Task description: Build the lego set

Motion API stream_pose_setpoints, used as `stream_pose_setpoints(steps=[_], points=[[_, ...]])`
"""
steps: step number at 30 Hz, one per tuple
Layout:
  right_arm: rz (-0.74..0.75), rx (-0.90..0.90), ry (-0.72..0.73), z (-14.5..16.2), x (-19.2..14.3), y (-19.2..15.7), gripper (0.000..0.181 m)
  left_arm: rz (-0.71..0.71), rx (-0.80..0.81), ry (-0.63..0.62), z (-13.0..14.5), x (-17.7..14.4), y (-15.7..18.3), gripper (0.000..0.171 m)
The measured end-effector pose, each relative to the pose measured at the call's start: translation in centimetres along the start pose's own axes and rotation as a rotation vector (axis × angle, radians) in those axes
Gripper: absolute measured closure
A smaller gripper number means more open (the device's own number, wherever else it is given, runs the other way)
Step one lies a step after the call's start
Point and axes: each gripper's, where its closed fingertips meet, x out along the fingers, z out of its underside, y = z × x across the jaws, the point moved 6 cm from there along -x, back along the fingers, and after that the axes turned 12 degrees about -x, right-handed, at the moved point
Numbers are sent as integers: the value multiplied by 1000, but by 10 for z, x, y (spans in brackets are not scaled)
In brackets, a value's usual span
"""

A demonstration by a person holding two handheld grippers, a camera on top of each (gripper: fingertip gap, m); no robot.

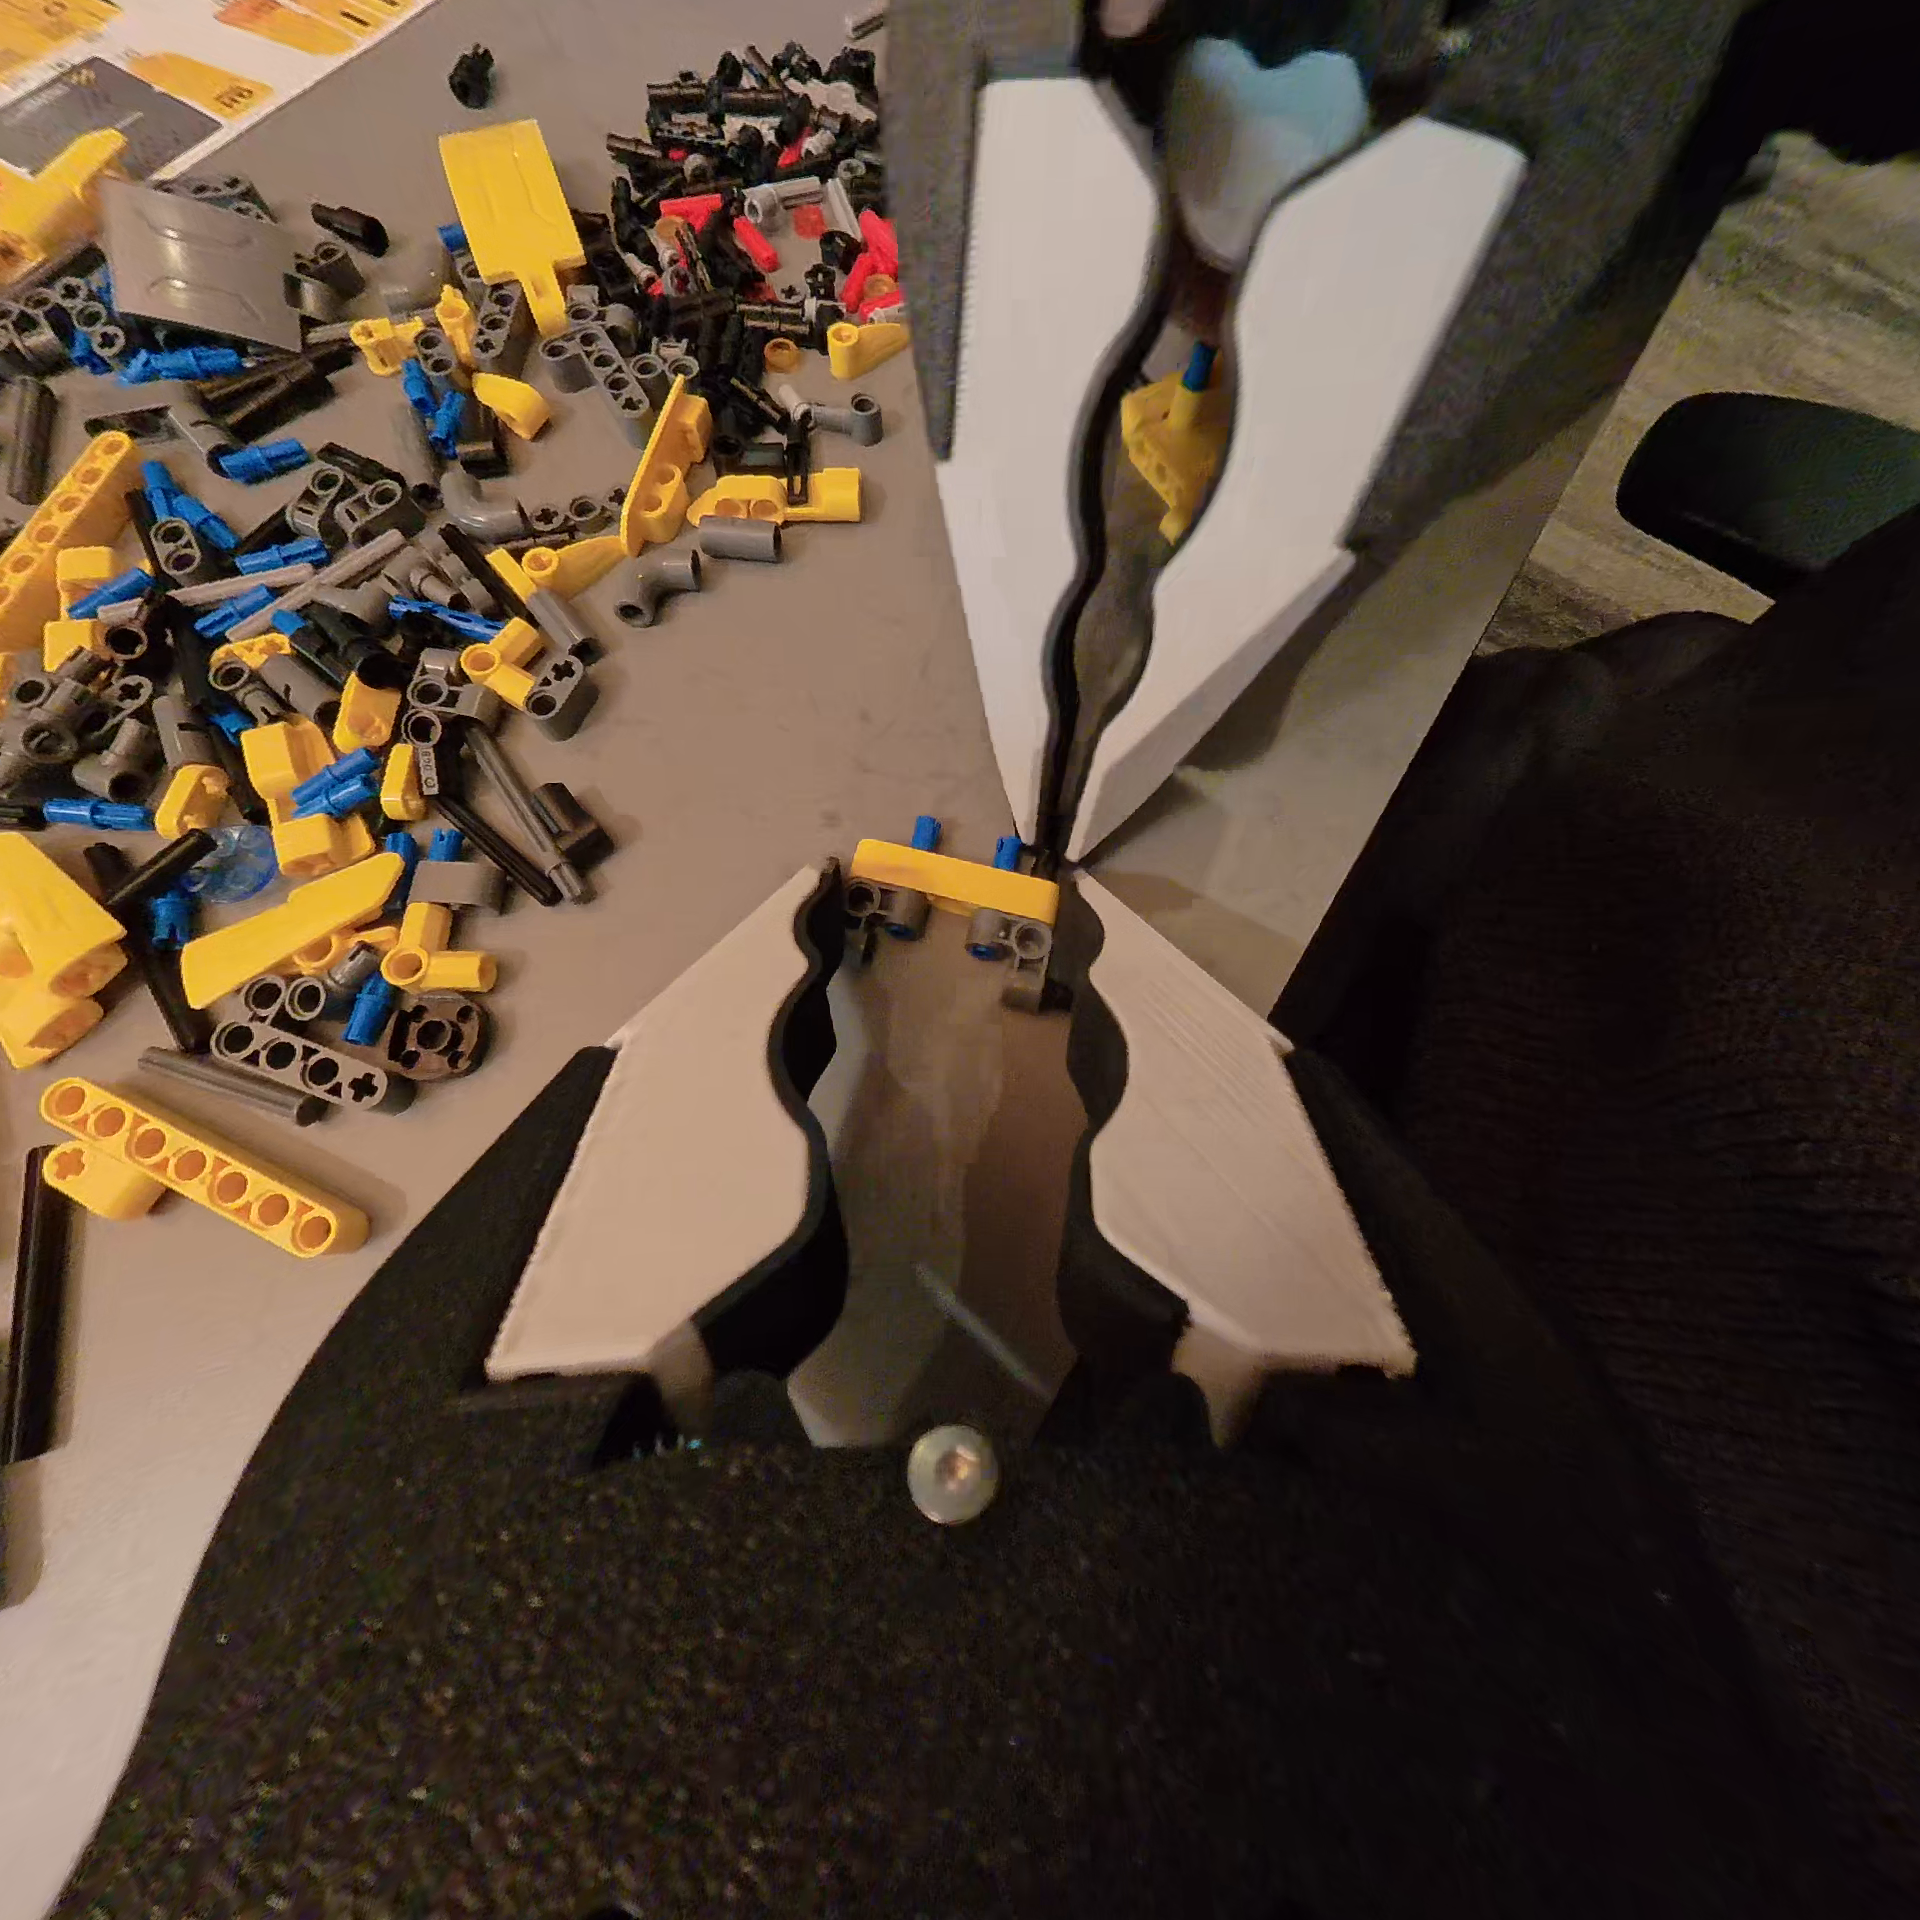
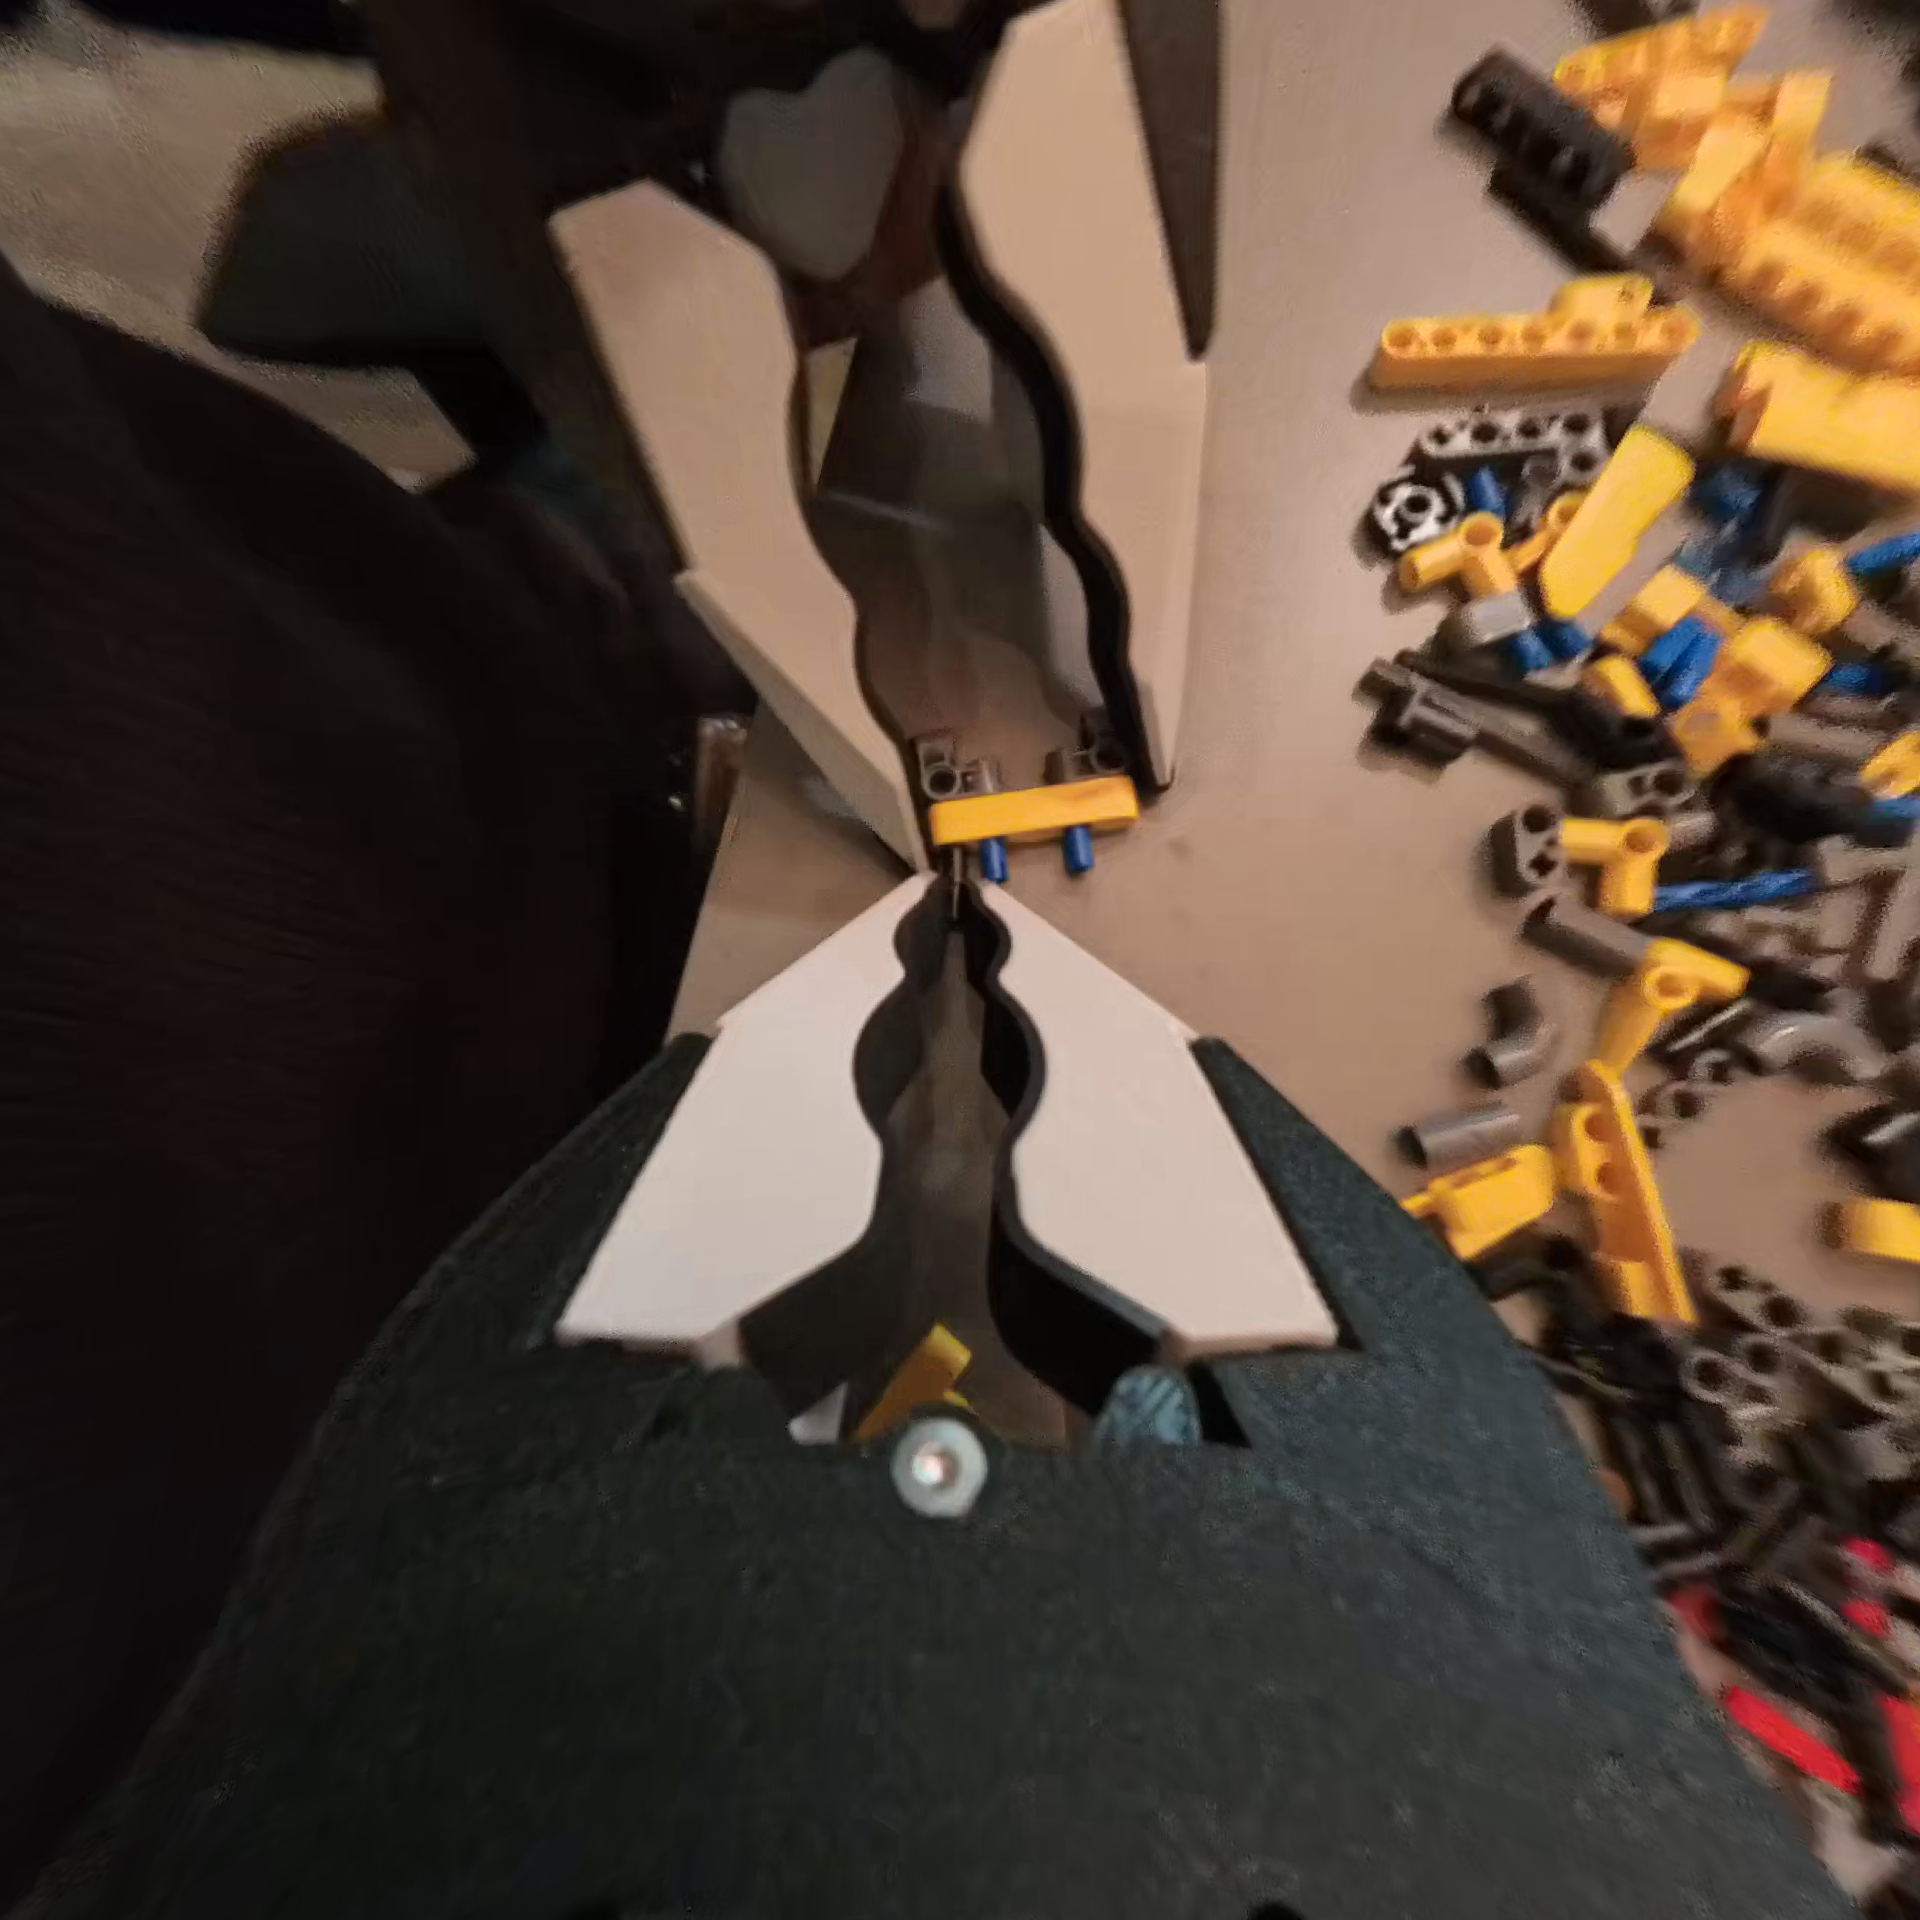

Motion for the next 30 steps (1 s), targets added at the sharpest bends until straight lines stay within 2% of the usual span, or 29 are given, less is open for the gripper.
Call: stream_pose_setpoints(steps=[2, 4, 8, 18, 24, 27, 30], points=[[-80, 153, 22, 1, 0, 5, 180, -6, 2, 3, 0, 0, 0, 131], [-108, 217, 3, 0, 0, 7, 179, -10, 2, 6, 0, 0, 0, 131], [-70, 175, -51, -2, 0, 5, 178, -7, 2, 4, 0, 0, -1, 129], [13, 169, -34, 0, 0, 1, 178, 60, 10, -1, -5, -13, -1, 118], [10, 120, -45, -1, 0, 1, 177, 29, 127, -96, -1, -6, -3, 115], [12, 130, -44, -1, -1, 1, 177, 45, 178, -114, -2, -6, 0, 129], [30, 138, -50, -1, 0, -1, 177, 45, 199, -151, -4, -7, 0, 132]])
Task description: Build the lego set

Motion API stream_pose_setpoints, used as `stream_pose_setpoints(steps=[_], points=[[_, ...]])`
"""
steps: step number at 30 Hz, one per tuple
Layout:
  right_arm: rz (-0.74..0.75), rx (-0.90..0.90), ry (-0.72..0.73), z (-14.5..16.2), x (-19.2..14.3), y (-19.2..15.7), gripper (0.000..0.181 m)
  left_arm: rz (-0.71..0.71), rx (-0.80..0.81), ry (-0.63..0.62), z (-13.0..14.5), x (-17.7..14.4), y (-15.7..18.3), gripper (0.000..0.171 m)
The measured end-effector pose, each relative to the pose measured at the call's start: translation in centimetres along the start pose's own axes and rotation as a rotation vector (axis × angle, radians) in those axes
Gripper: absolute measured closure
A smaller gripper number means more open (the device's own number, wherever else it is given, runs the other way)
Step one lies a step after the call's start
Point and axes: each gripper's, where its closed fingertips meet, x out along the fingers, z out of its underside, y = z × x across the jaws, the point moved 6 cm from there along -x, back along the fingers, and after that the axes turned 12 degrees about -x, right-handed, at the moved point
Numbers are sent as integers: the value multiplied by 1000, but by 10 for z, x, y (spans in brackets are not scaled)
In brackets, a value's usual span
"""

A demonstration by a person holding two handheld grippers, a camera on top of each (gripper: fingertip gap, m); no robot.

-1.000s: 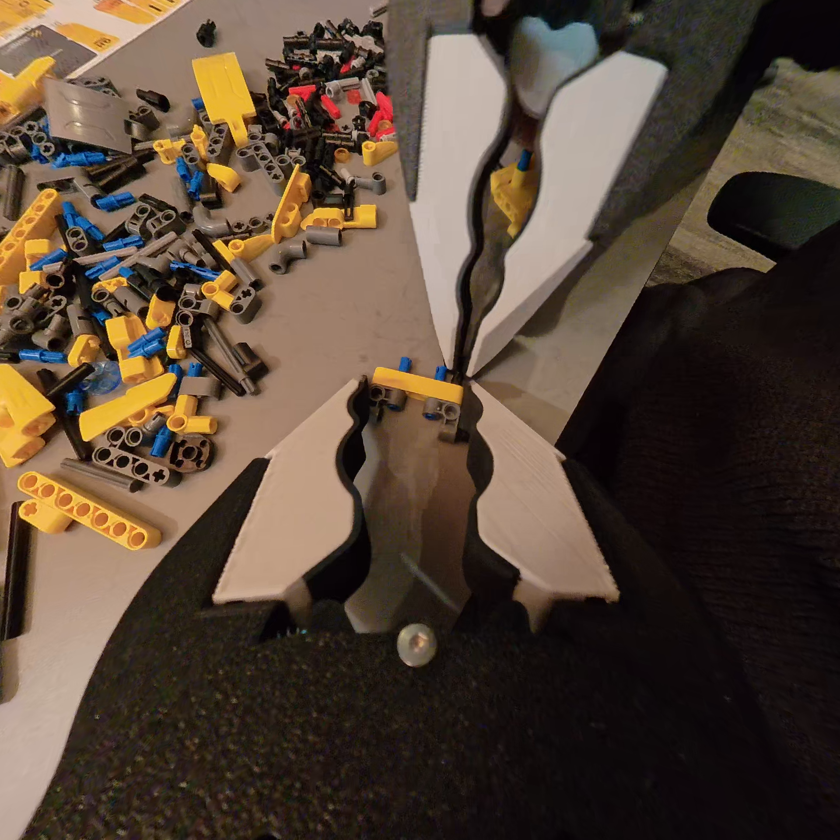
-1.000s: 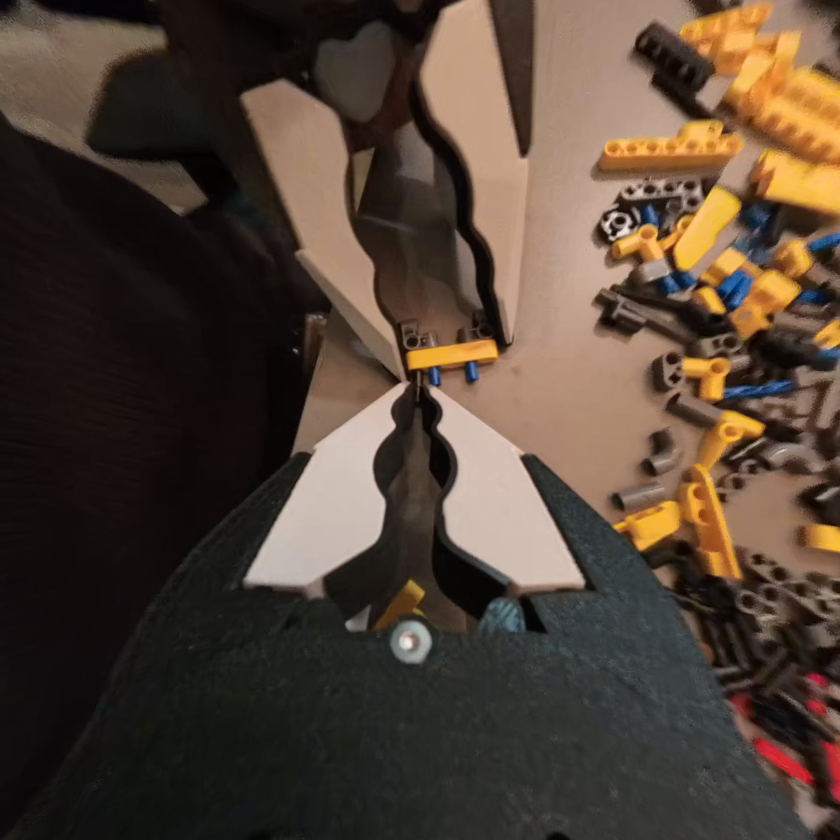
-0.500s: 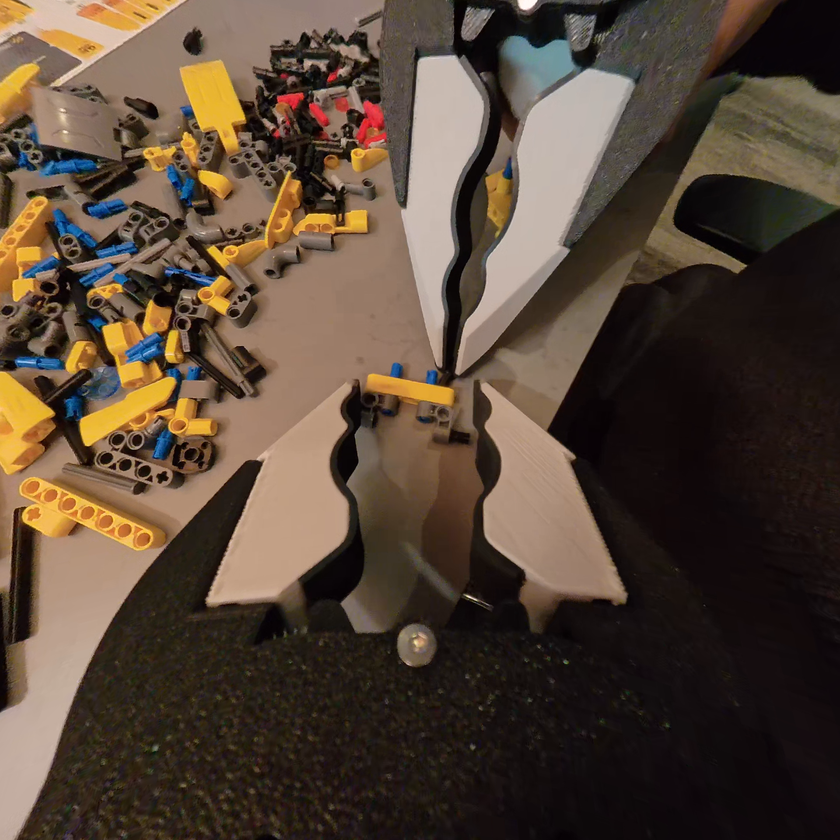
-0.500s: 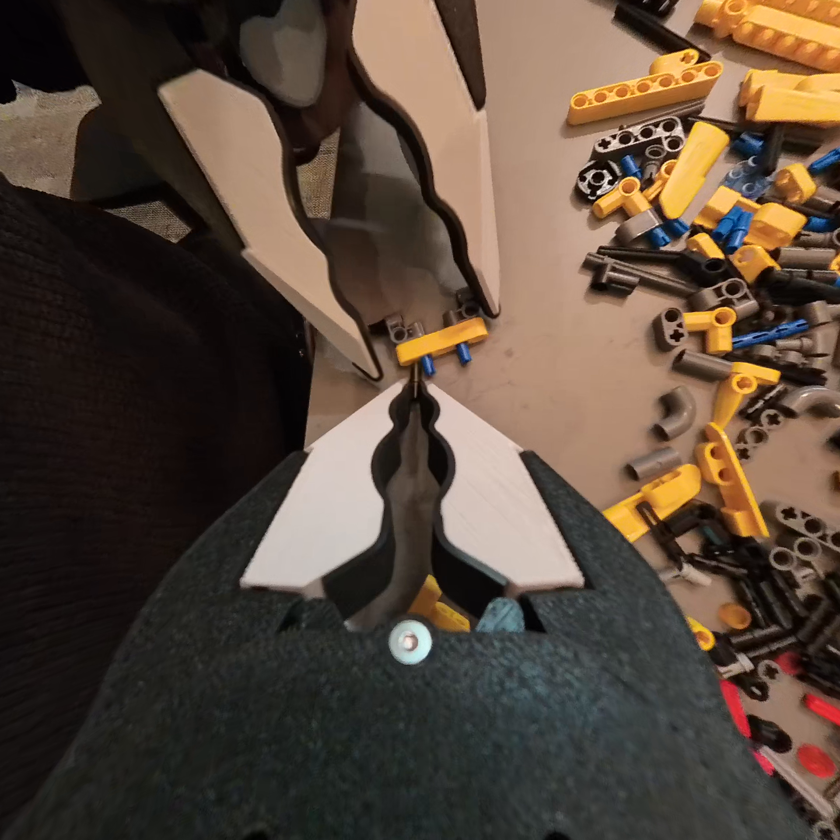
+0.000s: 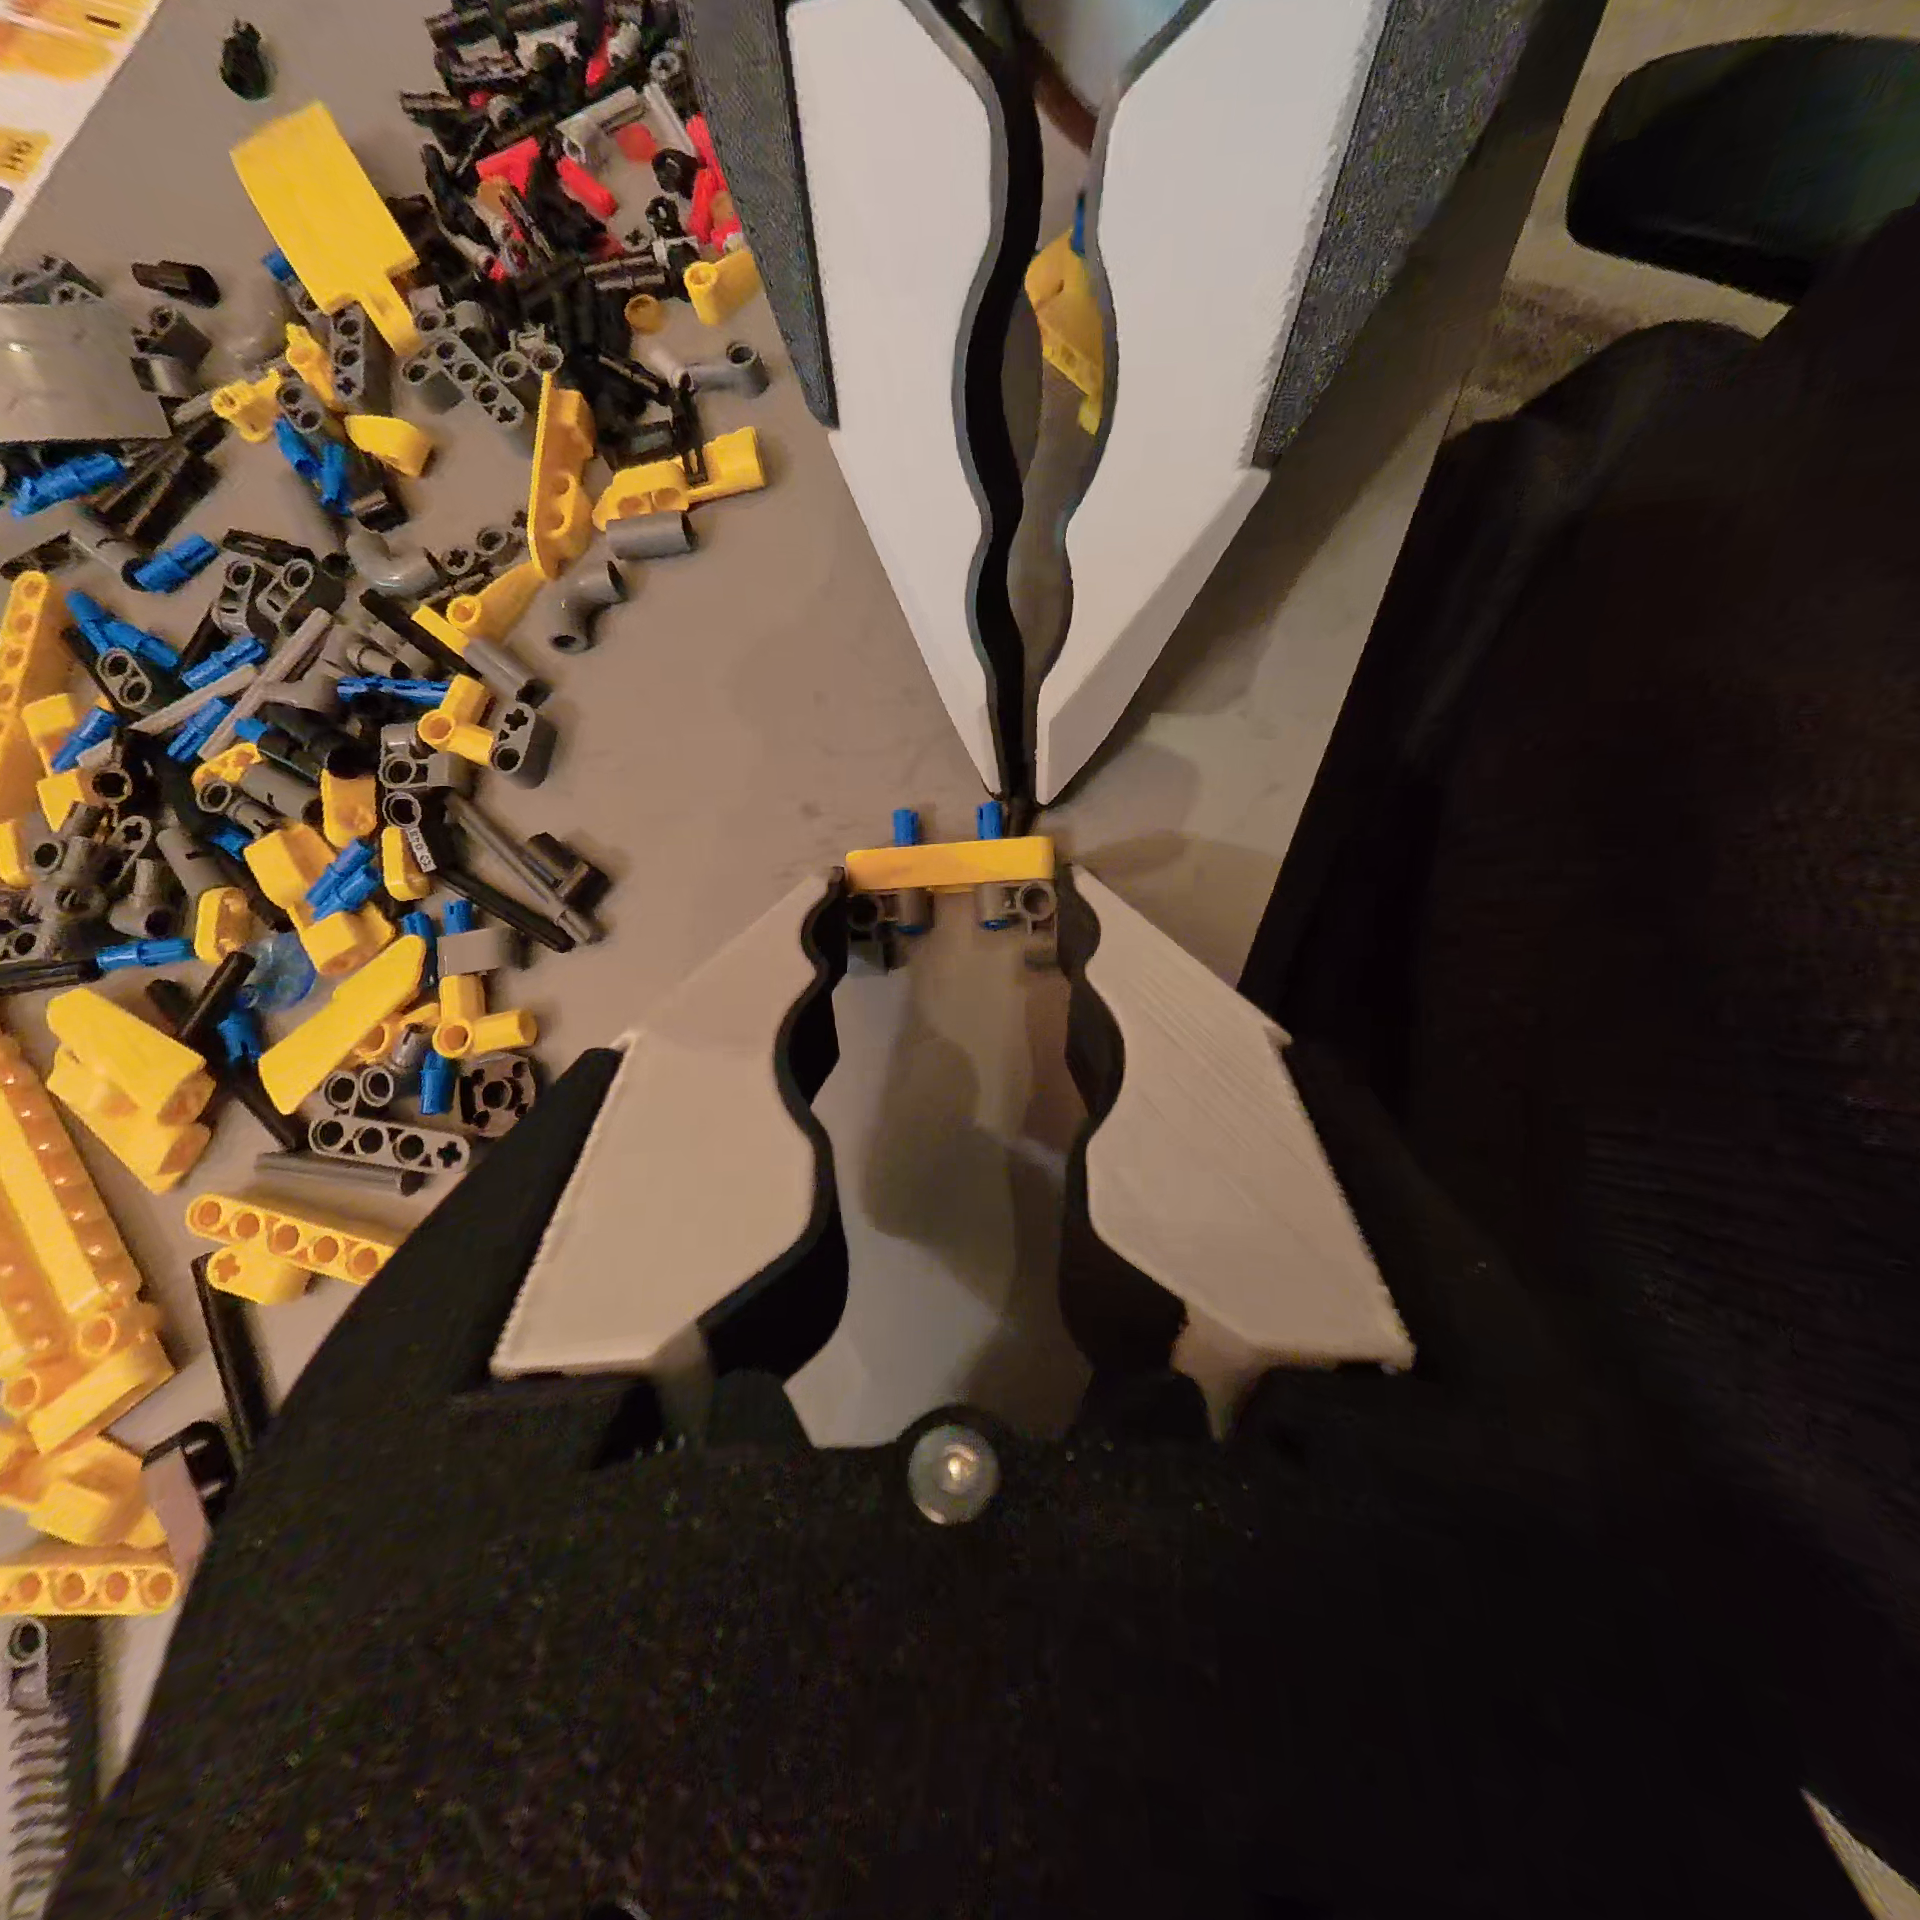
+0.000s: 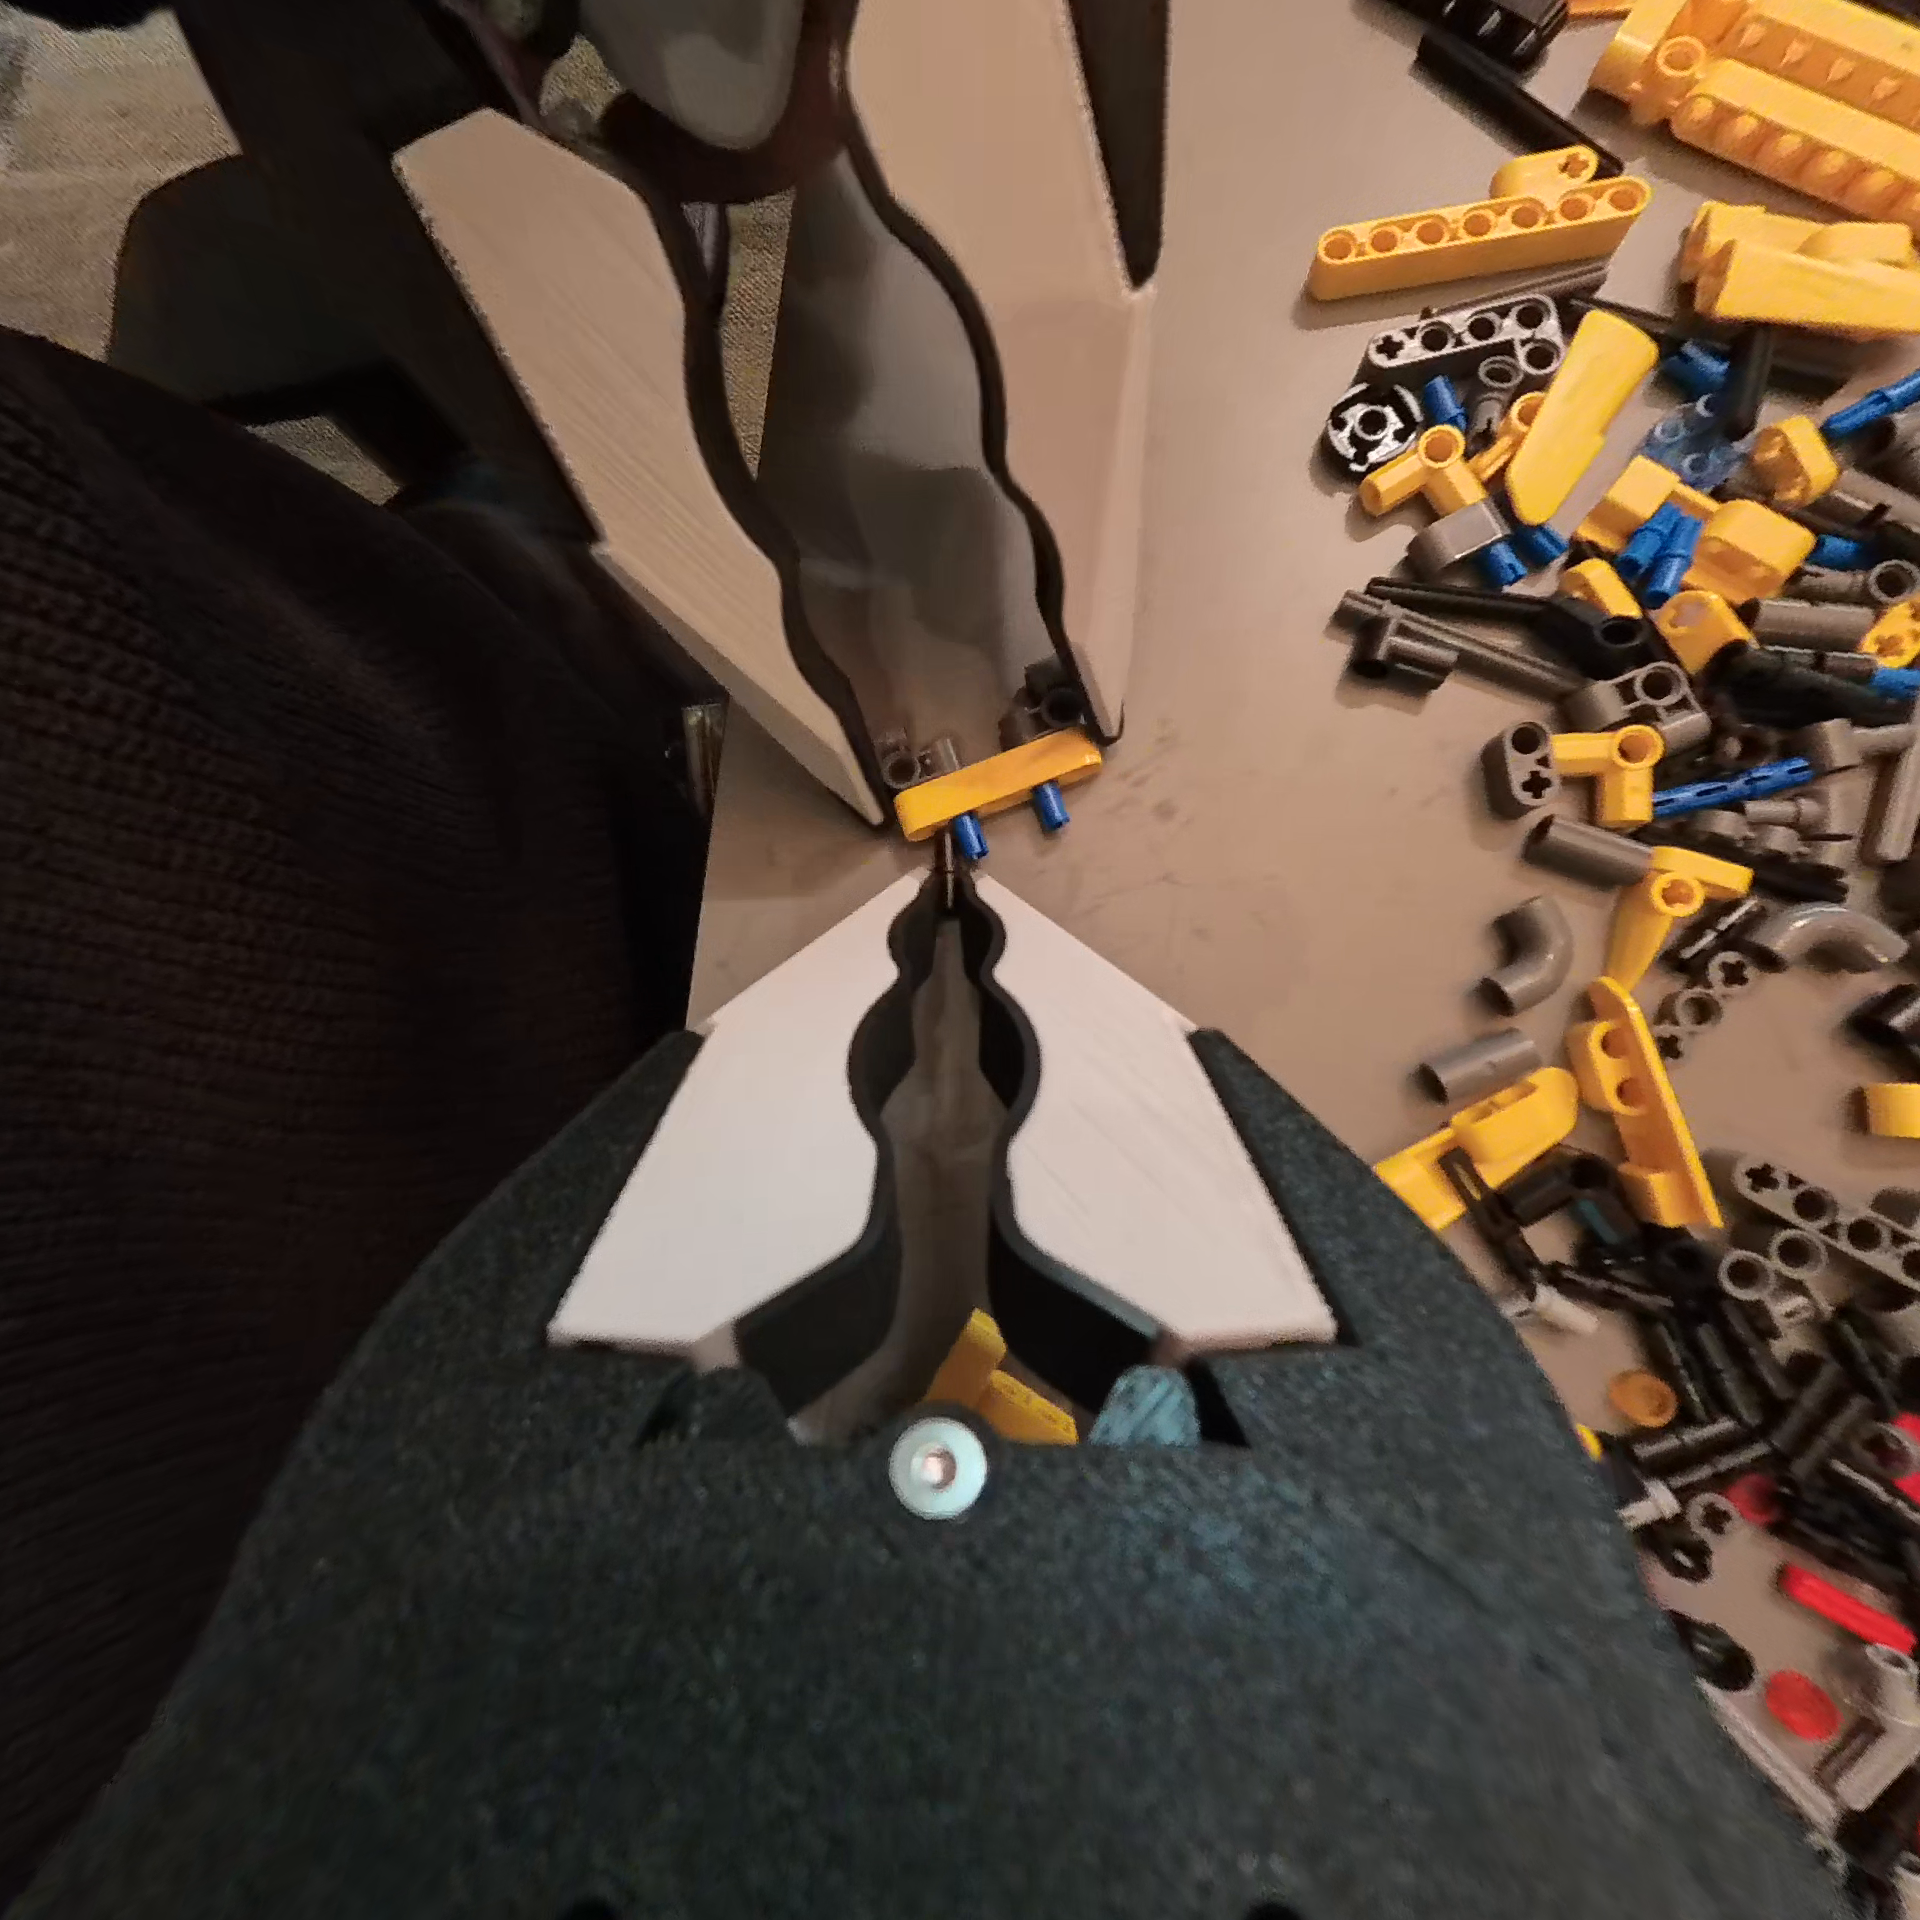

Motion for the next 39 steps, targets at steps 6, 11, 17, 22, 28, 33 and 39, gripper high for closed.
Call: stream_pose_setpoints(steps=[6, 11, 17, 22, 28, 33, 39], points=[[81, -181, 0, 0, 0, -5, 177, 10, -14, -18, -2, 1, 0, 132], [256, -392, -12, 1, 0, -14, 178, 4, -42, -11, -2, 1, 0, 133], [419, -608, -79, 0, 3, -25, 178, 5, -52, 4, -1, 1, 0, 133], [412, -702, -30, 1, 1, -26, 178, 3, -74, 14, -1, 1, 0, 133], [356, -725, -13, -4, 4, -28, 181, -11, -78, 45, -1, 3, 1, 133], [334, -555, -49, 5, -8, -18, 181, -5, -98, 57, -1, 3, 0, 133], [424, -120, 81, 35, -70, 11, 177, 9, -113, 79, 0, 4, -1, 133]])
